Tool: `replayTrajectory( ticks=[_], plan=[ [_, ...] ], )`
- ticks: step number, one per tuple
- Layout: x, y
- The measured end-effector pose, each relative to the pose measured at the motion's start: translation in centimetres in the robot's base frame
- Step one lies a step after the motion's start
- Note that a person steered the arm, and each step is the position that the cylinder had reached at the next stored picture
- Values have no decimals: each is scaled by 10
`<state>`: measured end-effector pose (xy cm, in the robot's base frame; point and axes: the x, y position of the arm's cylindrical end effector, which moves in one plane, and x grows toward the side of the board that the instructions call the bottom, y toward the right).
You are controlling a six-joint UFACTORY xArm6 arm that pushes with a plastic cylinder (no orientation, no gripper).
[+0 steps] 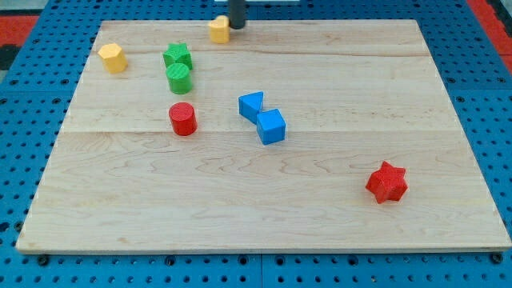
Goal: Push the yellow heart to the green star
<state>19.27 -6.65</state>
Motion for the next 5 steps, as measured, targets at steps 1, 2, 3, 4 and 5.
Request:
replayTrajectory(
  ticks=[1, 2, 3, 4, 5],
  plan=[
    [29, -54],
    [54, -61],
    [61, -88],
    [70, -83],
    [86, -86]
  ],
)
